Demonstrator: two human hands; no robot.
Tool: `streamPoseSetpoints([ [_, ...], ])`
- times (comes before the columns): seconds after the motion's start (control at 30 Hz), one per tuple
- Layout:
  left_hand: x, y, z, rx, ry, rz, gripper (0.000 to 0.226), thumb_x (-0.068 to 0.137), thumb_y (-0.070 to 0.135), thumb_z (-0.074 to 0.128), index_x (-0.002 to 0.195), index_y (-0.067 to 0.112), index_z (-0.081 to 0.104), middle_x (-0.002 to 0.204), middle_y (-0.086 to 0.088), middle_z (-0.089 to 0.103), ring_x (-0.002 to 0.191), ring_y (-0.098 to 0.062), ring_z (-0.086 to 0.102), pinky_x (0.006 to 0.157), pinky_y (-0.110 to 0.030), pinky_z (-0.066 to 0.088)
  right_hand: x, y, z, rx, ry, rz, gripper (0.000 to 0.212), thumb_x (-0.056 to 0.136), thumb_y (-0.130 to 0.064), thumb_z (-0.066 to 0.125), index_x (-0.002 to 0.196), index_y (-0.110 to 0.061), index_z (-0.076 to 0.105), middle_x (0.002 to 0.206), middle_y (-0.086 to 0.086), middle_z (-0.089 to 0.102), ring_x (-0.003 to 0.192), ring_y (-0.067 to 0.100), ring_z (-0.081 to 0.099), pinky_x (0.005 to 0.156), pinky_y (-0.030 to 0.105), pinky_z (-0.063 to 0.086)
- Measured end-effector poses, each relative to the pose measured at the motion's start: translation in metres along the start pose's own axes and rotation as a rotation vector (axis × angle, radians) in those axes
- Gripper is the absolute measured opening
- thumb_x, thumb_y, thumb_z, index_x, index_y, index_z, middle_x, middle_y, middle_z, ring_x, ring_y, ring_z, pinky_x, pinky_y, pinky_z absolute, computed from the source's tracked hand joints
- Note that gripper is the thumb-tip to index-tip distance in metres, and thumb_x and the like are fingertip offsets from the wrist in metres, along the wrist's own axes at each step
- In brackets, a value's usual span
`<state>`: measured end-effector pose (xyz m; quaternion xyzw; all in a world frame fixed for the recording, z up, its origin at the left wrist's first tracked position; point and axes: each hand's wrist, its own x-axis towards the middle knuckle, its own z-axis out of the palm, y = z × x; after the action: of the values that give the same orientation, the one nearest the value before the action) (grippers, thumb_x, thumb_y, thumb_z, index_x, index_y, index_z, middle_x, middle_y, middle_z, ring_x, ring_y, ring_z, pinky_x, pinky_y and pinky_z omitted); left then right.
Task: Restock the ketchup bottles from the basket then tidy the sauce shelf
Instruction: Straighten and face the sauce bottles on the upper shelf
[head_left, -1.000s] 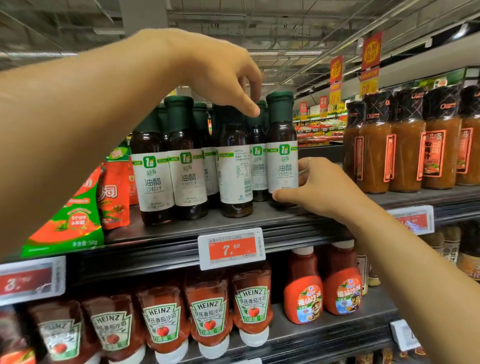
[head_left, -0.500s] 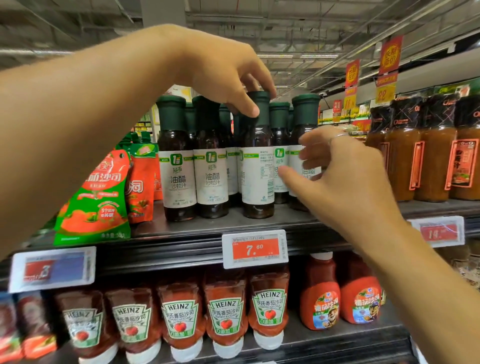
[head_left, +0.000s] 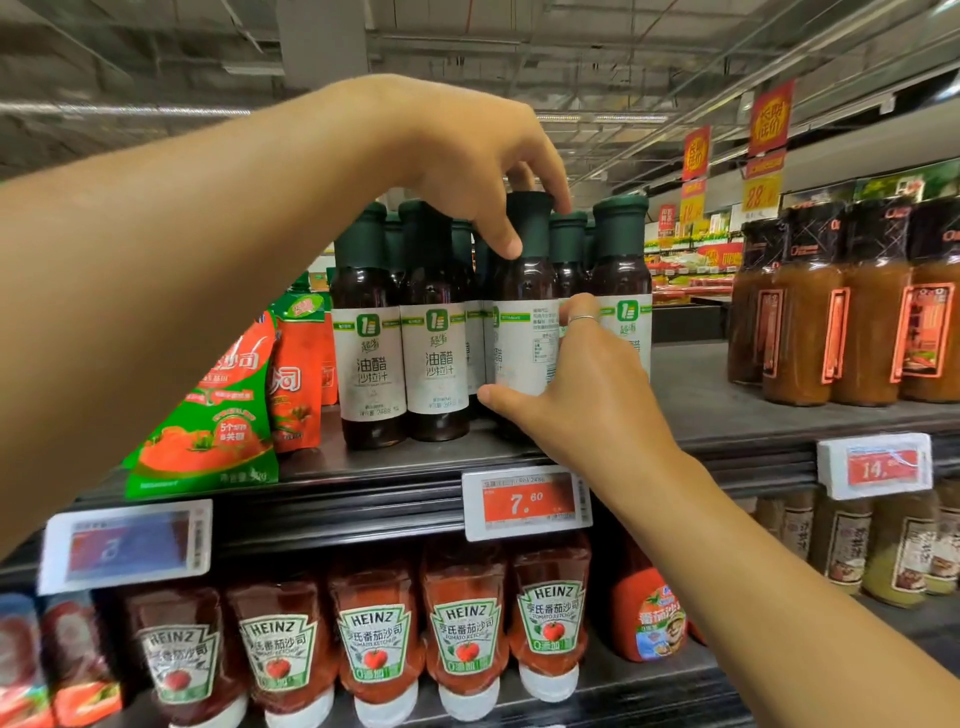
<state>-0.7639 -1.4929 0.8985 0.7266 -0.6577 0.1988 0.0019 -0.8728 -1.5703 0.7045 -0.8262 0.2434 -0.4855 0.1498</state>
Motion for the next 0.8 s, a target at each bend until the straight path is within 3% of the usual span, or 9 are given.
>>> streamPoseSetpoints([
  [0.13, 0.0, -0.003, 0.0, 0.048, 0.007, 0.007, 0.05, 0.076, 0.053, 0.08, 0.12, 0.062, 0.057, 0.123, 0.01, 0.059, 0.111, -0.018, 0.059, 0.101, -0.047, 0.047, 0.0, 0.003, -0.002, 0.064, -0.062, 0.006, 0.069, 0.07, -0.047, 0.087, 0.12, -0.026, 0.044, 0.104, -0.008, 0.069, 0.097, 0.015, 0.067, 0.077, 0.035, 0.057],
  [0.23, -0.003, -0.006, -0.002, 0.071, -0.005, 0.004, 0.05, 0.075, 0.066, 0.073, 0.122, 0.061, 0.056, 0.123, 0.006, 0.061, 0.112, -0.022, 0.06, 0.099, -0.047, 0.048, 0.001, 0.007, -0.004, 0.107, -0.133, 0.027, 0.063, 0.076, -0.045, 0.083, 0.126, -0.032, 0.046, 0.097, -0.02, 0.064, 0.093, 0.008, 0.066, 0.066, 0.02, 0.049],
  [0.3, -0.005, -0.005, -0.002, 0.066, -0.013, -0.007, 0.062, 0.071, 0.076, 0.065, 0.129, 0.056, 0.055, 0.123, 0.005, 0.062, 0.113, -0.023, 0.06, 0.101, -0.048, 0.047, 0.003, 0.008, -0.005, 0.157, -0.196, 0.045, 0.061, 0.079, -0.038, 0.082, 0.128, -0.037, 0.046, 0.095, -0.025, 0.06, 0.093, 0.004, 0.065, 0.068, 0.014, 0.046],
  [0.4, -0.008, -0.005, 0.001, 0.069, -0.002, -0.035, 0.089, 0.064, 0.087, 0.051, 0.141, 0.044, 0.05, 0.12, 0.005, 0.062, 0.11, -0.021, 0.057, 0.096, -0.041, 0.044, 0.007, 0.009, -0.01, 0.289, -0.286, 0.098, 0.056, 0.078, -0.025, 0.08, 0.126, -0.034, 0.052, 0.109, -0.015, 0.07, 0.099, 0.007, 0.069, 0.09, 0.035, 0.057],
  [0.5, -0.007, -0.005, 0.004, 0.079, 0.032, -0.042, 0.095, 0.066, 0.089, 0.047, 0.144, 0.036, 0.048, 0.113, 0.011, 0.054, 0.103, -0.016, 0.051, 0.09, -0.037, 0.039, 0.006, 0.007, -0.011, 0.269, -0.271, 0.11, 0.045, 0.075, -0.038, 0.081, 0.114, -0.035, 0.058, 0.1, -0.015, 0.073, 0.092, 0.004, 0.069, 0.086, 0.036, 0.058],
  [0.57, -0.005, -0.005, 0.006, 0.084, 0.057, -0.048, 0.093, 0.069, 0.089, 0.048, 0.145, 0.035, 0.048, 0.116, 0.011, 0.054, 0.104, -0.016, 0.051, 0.091, -0.036, 0.04, 0.003, 0.004, -0.009, 0.169, -0.221, 0.091, 0.049, 0.071, -0.053, 0.083, 0.107, -0.033, 0.057, 0.096, -0.015, 0.071, 0.09, 0.004, 0.067, 0.078, 0.031, 0.056],
  [0.67, -0.007, -0.005, 0.007, 0.062, 0.095, -0.01, 0.082, 0.072, 0.087, 0.052, 0.141, 0.043, 0.049, 0.131, 0.01, 0.057, 0.114, -0.017, 0.055, 0.097, -0.039, 0.043, 0.001, 0.003, -0.008, 0.127, -0.177, 0.077, 0.053, 0.069, -0.055, 0.085, 0.106, -0.031, 0.056, 0.097, -0.015, 0.069, 0.091, 0.007, 0.066, 0.071, 0.027, 0.052],
  [0.8, -0.013, -0.005, 0.007, -0.03, 0.085, 0.069, 0.059, 0.075, 0.068, 0.072, 0.13, 0.057, 0.051, 0.136, 0.012, 0.054, 0.112, -0.012, 0.054, 0.092, -0.037, 0.043, 0.003, 0.004, -0.01, 0.127, -0.222, 0.097, 0.051, 0.072, -0.053, 0.084, 0.108, -0.031, 0.057, 0.1, -0.012, 0.07, 0.094, 0.011, 0.067, 0.082, 0.038, 0.058],
])
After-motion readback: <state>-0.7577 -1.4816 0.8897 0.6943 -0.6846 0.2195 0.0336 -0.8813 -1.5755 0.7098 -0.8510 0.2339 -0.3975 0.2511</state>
